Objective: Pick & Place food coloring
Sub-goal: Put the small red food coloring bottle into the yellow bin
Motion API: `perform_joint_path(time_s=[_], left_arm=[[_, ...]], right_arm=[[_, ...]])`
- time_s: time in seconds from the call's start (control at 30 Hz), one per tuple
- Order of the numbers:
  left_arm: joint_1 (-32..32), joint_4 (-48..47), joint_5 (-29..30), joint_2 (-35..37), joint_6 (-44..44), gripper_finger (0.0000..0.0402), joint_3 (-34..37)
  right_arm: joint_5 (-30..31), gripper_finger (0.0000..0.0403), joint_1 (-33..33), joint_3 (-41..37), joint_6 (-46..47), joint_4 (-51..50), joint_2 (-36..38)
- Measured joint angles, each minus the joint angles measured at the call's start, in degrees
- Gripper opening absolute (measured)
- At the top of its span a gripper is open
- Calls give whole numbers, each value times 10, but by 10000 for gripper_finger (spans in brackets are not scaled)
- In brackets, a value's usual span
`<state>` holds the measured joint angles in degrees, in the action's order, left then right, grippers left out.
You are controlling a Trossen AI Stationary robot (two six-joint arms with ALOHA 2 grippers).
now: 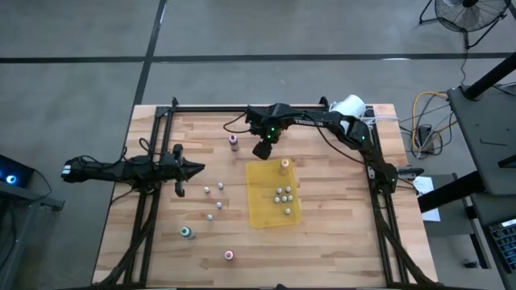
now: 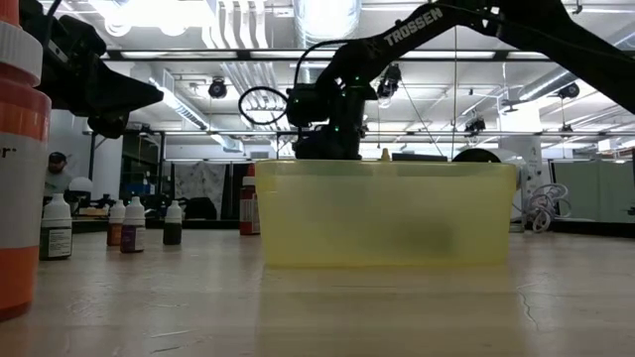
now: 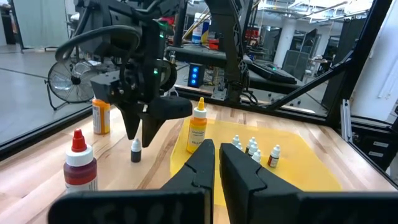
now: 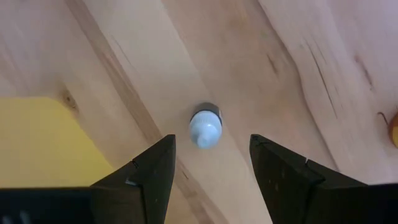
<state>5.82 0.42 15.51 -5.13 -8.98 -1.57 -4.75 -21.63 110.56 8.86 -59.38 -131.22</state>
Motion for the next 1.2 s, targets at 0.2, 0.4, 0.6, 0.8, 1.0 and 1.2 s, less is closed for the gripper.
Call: perform_joint_path(time_s=[0.2,0.4,0.6,0.8,1.0,1.2], left_arm=[[0,0,0,0,0,0,0],[0,0,0,0,0,0,0],[0,0,0,0,0,0,0],[0,0,0,0,0,0,0],[0,0,0,0,0,0,0],[0,0,0,0,0,0,0]], right_arm=[[0,199,0,-9,-7,18,-3],[0,199,0,-16,-24,29,-3],[2,198,0,-17,-37,32,-11],[2,190,0,-16,-35,34,-11],[2,159,0,-16,-33,34,-11],[3,114,0,-16,-35,35,-11]])
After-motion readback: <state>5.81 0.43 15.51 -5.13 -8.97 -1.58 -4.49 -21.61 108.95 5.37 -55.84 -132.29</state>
